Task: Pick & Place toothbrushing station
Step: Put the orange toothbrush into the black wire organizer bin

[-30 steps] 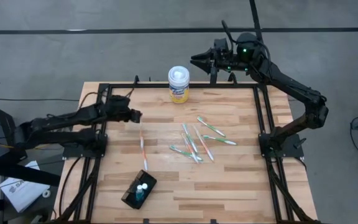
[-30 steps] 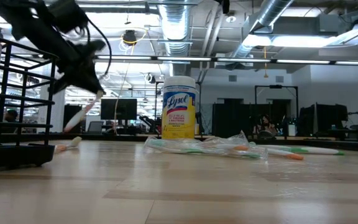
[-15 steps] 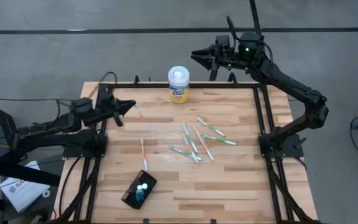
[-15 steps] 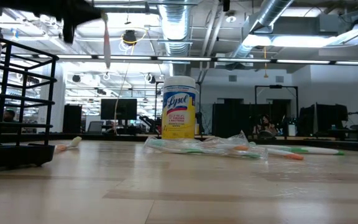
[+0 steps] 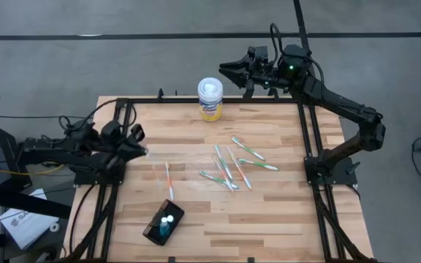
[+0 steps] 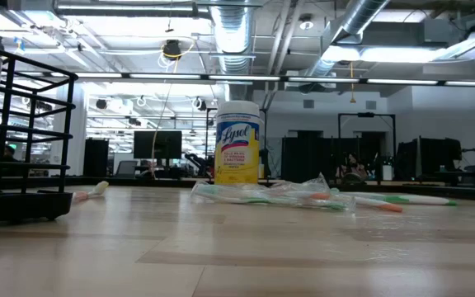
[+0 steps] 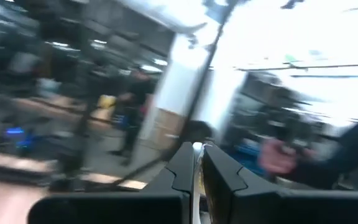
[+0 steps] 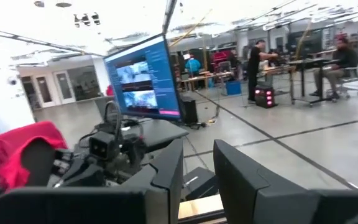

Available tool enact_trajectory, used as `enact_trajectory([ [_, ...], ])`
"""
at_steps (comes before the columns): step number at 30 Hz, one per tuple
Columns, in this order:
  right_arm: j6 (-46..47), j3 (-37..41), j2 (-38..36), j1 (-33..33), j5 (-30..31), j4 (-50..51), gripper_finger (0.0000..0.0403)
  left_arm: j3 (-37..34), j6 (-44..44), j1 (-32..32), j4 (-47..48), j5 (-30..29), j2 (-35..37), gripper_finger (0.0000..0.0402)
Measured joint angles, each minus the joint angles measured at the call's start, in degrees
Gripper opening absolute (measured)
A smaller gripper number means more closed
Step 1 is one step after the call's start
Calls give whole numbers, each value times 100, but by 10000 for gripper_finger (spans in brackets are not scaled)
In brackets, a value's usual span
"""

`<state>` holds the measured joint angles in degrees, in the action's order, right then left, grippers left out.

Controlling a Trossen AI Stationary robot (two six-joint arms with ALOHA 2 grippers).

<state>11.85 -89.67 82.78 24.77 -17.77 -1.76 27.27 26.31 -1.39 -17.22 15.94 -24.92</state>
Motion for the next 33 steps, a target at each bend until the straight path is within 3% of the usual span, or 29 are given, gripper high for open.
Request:
enact_trajectory([
  [6, 330, 0, 0, -175, 7, -40, 82, 0, -46, -786, 7, 445, -307, 6],
  [12, 524, 0, 2, -337, 11, -46, 82, -2, -546, -1534, -52, 395, -907, 6],
  [19, 528, 0, 2, -462, -22, -48, 82, -2, -1385, -2074, -1213, 202, -1602, 6],
  [23, 344, 0, 2, -588, -151, -44, 82, -2, -1906, -2267, -1236, 40, -1750, 6],
  [28, 270, 0, 2, -817, -174, -44, 82, -4, -2491, -2505, -926, 7, -1832, 6],
  [33, 170, 0, 2, -1112, -30, -44, 82, -4, -2615, -2753, 185, -2, -1792, 6],
])
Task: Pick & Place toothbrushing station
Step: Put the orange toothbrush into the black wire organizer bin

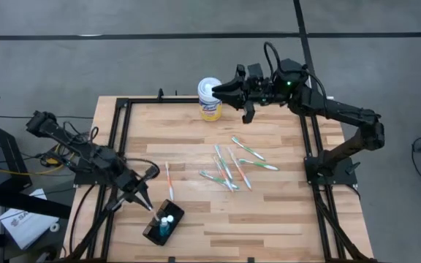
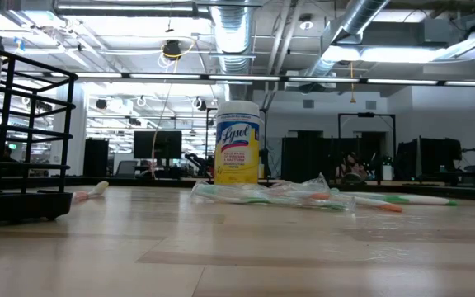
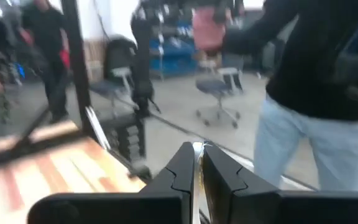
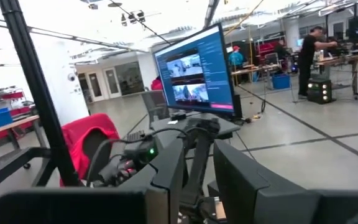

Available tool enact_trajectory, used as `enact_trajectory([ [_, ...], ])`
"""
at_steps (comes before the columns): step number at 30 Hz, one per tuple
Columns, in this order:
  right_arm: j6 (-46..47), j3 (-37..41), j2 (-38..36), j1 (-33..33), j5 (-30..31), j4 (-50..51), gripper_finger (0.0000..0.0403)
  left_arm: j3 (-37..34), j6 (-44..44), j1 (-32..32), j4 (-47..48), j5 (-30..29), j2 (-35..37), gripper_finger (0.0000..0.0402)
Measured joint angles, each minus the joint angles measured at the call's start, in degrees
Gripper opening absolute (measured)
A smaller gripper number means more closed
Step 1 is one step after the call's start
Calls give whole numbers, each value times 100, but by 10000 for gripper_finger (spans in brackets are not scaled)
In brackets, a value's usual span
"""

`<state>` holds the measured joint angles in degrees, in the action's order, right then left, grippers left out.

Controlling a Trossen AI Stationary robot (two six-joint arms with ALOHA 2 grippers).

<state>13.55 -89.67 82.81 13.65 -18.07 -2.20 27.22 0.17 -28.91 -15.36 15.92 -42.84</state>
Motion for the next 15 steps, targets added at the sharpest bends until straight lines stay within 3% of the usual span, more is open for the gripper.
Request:
enact_trajectory([
  [7, 43, 2, 313, -542, 381, -215, 82, 0, -170, -670, 224, -9, 55, 6],
  [15, -3, 13, 520, -1013, 949, -477, 82, 0, -305, -1465, 233, -694, 48, 6],
])
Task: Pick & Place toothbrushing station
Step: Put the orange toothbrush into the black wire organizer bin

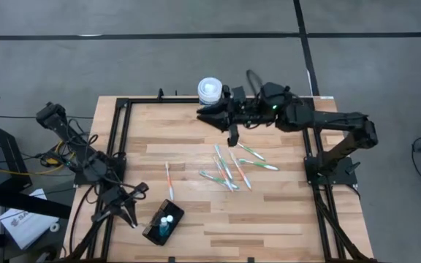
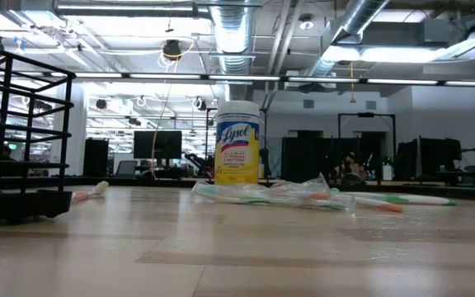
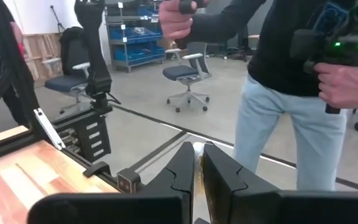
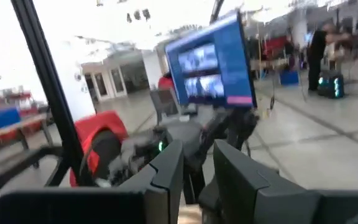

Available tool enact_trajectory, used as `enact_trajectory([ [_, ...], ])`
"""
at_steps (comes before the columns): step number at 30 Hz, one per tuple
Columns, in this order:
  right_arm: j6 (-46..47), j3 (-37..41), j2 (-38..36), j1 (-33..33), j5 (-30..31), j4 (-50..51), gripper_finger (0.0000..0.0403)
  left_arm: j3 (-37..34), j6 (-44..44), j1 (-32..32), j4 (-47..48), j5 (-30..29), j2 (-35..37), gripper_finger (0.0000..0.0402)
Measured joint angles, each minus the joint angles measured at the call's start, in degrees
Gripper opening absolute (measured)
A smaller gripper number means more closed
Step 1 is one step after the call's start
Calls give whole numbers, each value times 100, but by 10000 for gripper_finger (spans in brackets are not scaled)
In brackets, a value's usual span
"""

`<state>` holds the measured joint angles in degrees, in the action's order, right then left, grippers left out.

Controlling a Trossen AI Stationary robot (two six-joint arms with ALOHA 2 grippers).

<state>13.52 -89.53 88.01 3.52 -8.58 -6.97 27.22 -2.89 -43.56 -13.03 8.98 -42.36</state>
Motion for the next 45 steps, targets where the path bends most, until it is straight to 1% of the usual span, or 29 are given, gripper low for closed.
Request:
enact_trajectory([
  [3, -1, -21, 39, -56, 11, -384, 82, 0, 39, -31, -29, -105, 61, 6],
  [6, 0, -20, -4, -43, 13, -524, 82, 0, 47, -24, -94, -105, 160, 6],
  [11, 0, -13, 11, 33, 13, -567, 82, 0, -8, 161, -151, -151, 369, 6],
  [14, 0, -13, 7, 38, 13, -562, 82, 0, -22, 181, -143, -171, 357, 6],
  [21, 1, -13, 24, 36, 4, -509, 82, 0, -90, 118, -165, -206, -35, 6],
  [25, 1, -13, 24, 18, -1, -506, 82, 0, -103, 12, -341, -220, -203, 6],
  [29, -2, -13, 24, -22, -9, -497, 82, -31, -115, -139, -442, -429, -351, 6],
  [37, -63, -16, 92, -191, -9, -355, 82, -894, 78, -422, -1618, -905, -427, 6],
  [39, -93, -9, 142, -246, -11, -308, 82, -1047, 178, -427, -1627, -1016, -400, 6],
  [45, -200, -10, 246, -366, -12, -313, 82, -1432, 431, -427, -1652, -1032, -394, 6],
])
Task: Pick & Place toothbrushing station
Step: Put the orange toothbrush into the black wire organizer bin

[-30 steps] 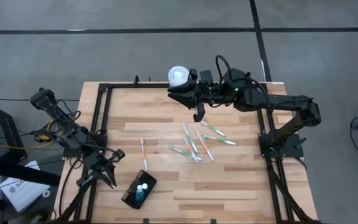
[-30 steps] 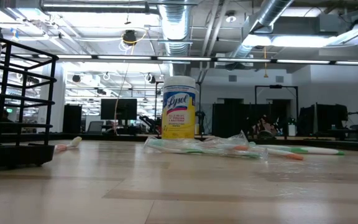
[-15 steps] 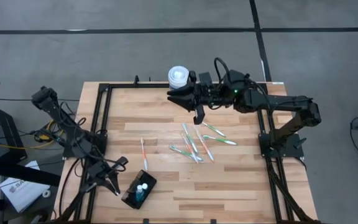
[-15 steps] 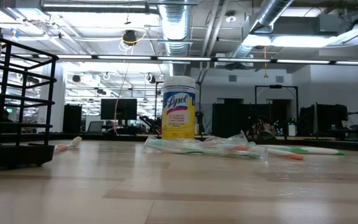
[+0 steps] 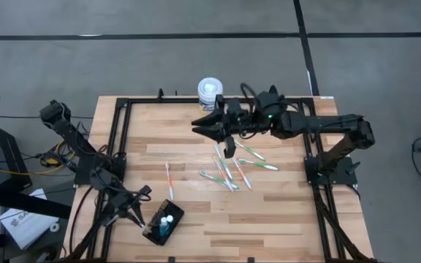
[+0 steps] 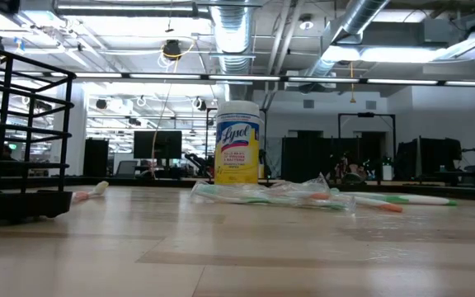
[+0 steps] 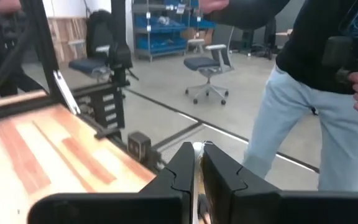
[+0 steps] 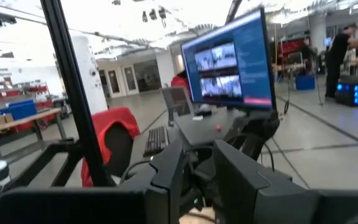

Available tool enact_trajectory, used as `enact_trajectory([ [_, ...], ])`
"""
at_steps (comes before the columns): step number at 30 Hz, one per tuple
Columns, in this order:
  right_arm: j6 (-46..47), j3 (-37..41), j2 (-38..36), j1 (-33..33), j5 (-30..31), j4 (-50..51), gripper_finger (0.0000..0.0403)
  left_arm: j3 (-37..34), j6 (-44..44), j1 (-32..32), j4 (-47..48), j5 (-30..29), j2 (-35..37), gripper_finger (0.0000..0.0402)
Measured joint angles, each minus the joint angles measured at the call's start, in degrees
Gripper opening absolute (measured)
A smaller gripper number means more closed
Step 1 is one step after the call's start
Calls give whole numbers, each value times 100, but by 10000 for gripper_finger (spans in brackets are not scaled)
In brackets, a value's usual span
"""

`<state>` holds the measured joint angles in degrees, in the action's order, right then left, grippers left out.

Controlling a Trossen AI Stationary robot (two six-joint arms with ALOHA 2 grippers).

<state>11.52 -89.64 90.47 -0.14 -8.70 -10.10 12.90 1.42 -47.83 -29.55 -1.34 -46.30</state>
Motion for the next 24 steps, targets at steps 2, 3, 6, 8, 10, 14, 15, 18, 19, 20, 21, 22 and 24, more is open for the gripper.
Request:
enact_trajectory([
  [2, -14, 4, 7, -29, 1, 29, 82, -90, 53, 0, -3, 0, 0, 6],
  [3, -21, 1, -2, -28, 1, 17, 82, -119, 55, 0, -12, 3, 0, 6],
  [6, -138, -3, -14, -29, 1, 29, 82, -176, 56, 0, -71, 27, 4, 6],
  [8, -145, -1, -8, -24, 1, 36, 82, -176, 83, 0, -83, 28, 4, 8],
  [10, -145, -1, -10, -22, 1, 18, 82, -176, 218, 0, -132, 25, 4, 17],
  [14, -145, -1, -10, -24, 1, 26, 82, -176, 502, 0, -143, -39, 4, 53],
  [15, -145, -1, -10, -24, 1, 20, 82, -176, 537, 0, -143, -39, 4, 64],
  [18, -145, -1, -10, -24, 1, 22, 82, -176, 619, 0, -145, -42, 4, 97],
  [19, -145, -1, -10, -24, 1, 21, 82, -176, 620, 0, -145, -44, 4, 108],
  [20, -145, -1, -10, -25, 1, 18, 82, -176, 621, 0, -145, -44, 4, 118],
  [21, -145, -1, -10, -30, 1, 17, 82, -176, 622, 0, -145, -44, 4, 127],
  [22, -145, -1, -10, -43, 1, 17, 82, -176, 622, 0, -148, -46, 4, 136],
  [24, -145, -1, -10, -61, 1, 19, 82, -176, 620, 0, -166, -72, 7, 152],
])
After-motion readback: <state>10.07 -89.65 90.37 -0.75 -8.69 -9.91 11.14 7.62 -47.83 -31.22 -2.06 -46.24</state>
